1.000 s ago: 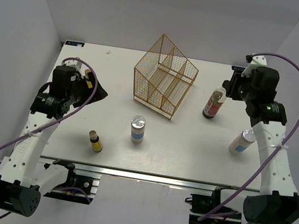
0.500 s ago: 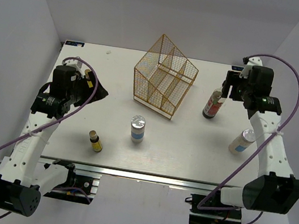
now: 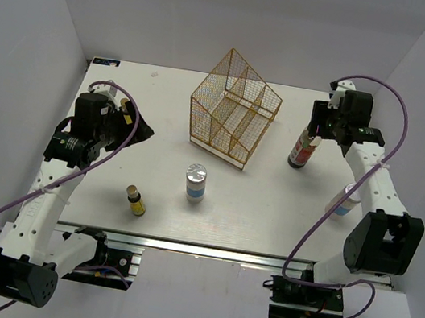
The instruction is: Organize the condiment bottles
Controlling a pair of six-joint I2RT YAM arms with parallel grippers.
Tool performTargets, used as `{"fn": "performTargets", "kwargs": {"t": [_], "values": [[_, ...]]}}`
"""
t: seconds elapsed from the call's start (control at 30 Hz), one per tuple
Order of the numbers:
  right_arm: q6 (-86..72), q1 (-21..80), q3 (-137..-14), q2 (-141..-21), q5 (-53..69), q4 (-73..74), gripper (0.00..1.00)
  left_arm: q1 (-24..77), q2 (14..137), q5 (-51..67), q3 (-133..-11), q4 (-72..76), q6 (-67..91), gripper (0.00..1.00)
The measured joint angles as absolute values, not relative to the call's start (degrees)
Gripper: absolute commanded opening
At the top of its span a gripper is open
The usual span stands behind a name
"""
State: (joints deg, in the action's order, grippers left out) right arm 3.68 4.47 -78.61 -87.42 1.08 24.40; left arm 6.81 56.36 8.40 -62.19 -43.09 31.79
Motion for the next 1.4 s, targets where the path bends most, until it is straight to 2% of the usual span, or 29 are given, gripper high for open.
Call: {"fn": "performTargets", "kwargs": {"t": [0.27,0.37,0.5,0.57,0.83,1.17,1.4], "values": [[4.8,4.5,-78.6,-88.9,2.2,21.7,0.46,6.8,56.2,8.4,-61.6,-42.8,31.9,0.9],[5.1,4.5,-78.6,-88.9,2.7,21.2,0.34,6.8,56.2,8.4,-61.1,-42.8,32.0,0.9],[5.5,4.5,-78.5,-88.9,3.0,20.9,0.08,6.8,56.1,8.4,-60.8,-42.8,32.0,0.9],[5.9,4.5,-78.5,-88.9,3.3,20.9,0.0,6.8,56.1,8.4,-60.8,-42.8,32.0,0.9],[8.0,4.5,-81.2,-88.7,5.8,23.6,0.0,6.8,56.2,8.4,-60.8,-42.0,31.9,0.9],[7.7,6.2,-102.4,-90.0,9.8,26.9,0.0,6.8,56.5,9.1,-60.8,-41.5,31.9,0.9],[8.1,12.8,-112.5,-95.4,10.5,26.9,0.0,6.8,56.5,9.6,-60.8,-41.0,31.7,0.9]]}}
